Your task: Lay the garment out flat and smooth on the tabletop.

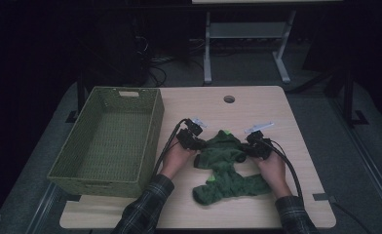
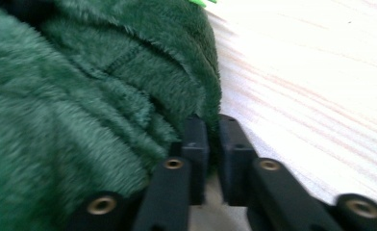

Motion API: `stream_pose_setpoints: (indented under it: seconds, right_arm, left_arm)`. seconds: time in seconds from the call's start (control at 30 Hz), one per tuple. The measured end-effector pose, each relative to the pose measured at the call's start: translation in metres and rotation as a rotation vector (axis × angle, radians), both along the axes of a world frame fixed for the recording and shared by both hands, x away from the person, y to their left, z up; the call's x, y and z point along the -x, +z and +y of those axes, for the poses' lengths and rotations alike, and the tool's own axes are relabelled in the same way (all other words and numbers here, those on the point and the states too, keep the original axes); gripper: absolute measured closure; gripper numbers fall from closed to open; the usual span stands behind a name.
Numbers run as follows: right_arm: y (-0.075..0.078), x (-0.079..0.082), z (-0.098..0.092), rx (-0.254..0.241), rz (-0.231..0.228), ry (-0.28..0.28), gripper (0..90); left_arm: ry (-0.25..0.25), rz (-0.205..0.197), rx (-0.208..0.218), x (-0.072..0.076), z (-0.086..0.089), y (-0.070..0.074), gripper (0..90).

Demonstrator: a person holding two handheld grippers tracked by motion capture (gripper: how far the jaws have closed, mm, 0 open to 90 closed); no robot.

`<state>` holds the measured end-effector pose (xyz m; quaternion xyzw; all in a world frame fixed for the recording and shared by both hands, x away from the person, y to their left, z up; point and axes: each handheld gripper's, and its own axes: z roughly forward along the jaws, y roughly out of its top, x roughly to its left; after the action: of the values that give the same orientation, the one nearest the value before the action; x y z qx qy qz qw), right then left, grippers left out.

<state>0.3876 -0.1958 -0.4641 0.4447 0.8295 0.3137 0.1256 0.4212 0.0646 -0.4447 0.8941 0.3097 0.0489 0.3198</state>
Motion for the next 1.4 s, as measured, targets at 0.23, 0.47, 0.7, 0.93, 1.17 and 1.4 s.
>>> stream_pose_setpoints:
  seconds: [0.23,0.47,0.7,0.93,1.17,1.4]
  right_arm:
    - [0.003,0.002,-0.006,0.013,-0.013,-0.010,88.4]
    - [0.019,0.006,-0.016,0.002,-0.084,-0.026,89.0]
    - [0.049,-0.002,-0.037,-0.043,-0.170,-0.080,89.0]
    - [0.036,-0.023,-0.038,-0.033,-0.149,-0.101,88.9]
    - [0.007,-0.037,-0.035,-0.005,-0.063,-0.097,88.8]
    - [0.002,-0.038,-0.032,0.015,-0.029,-0.086,72.5]
  left_arm:
    - [0.039,-0.008,0.067,0.000,0.010,0.005,87.5]
    - [0.042,-0.071,0.122,0.002,0.008,0.014,87.8]
    - [0.066,-0.160,0.168,-0.016,-0.004,0.028,87.7]
    - [0.090,-0.136,0.145,-0.034,-0.010,0.004,87.6]
    - [0.090,-0.083,0.094,-0.044,-0.010,-0.021,87.5]
    - [0.099,-0.095,0.116,-0.043,-0.008,-0.014,67.7]
